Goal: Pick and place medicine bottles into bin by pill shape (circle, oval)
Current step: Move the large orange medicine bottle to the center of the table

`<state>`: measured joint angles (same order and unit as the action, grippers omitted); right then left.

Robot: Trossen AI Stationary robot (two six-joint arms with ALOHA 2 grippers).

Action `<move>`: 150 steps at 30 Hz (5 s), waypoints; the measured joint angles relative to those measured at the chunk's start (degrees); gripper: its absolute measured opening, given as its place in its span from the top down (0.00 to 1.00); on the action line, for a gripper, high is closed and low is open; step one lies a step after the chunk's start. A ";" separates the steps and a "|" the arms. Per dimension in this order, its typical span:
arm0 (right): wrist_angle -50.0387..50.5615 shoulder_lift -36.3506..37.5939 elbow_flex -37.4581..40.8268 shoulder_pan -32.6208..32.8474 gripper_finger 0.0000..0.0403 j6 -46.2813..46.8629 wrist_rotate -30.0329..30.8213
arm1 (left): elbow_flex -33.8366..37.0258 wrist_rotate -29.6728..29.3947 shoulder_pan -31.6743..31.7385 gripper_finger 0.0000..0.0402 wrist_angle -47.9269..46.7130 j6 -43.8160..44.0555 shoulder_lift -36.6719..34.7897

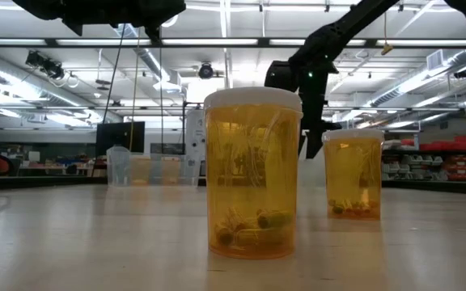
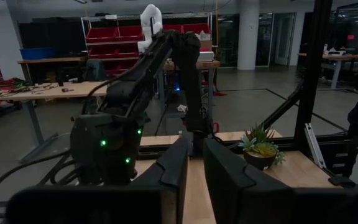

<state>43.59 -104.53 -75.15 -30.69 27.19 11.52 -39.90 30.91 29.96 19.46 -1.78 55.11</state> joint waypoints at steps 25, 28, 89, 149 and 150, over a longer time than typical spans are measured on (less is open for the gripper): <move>23.14 -0.02 -14.43 16.81 0.43 -0.97 1.17 | 0.00 -0.01 -0.01 0.84 0.02 0.00 0.00; 22.95 -0.02 -14.43 20.93 0.43 0.47 -0.48 | 0.00 -0.01 -0.01 0.84 0.00 0.00 0.00; 15.14 -14.68 -14.33 56.95 0.44 39.64 -9.40 | 0.02 0.01 0.01 0.83 0.00 0.00 -0.02; 4.46 -14.51 -14.34 31.30 0.48 5.70 -1.72 | 0.02 0.01 0.01 0.83 0.00 0.00 -0.02; 4.21 -14.51 -14.34 30.70 0.48 5.07 -1.73 | 0.02 0.01 0.01 0.83 0.01 -0.02 -0.02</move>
<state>47.79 -119.04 -89.49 0.02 32.26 9.79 -39.88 30.92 29.97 19.47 -1.80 55.09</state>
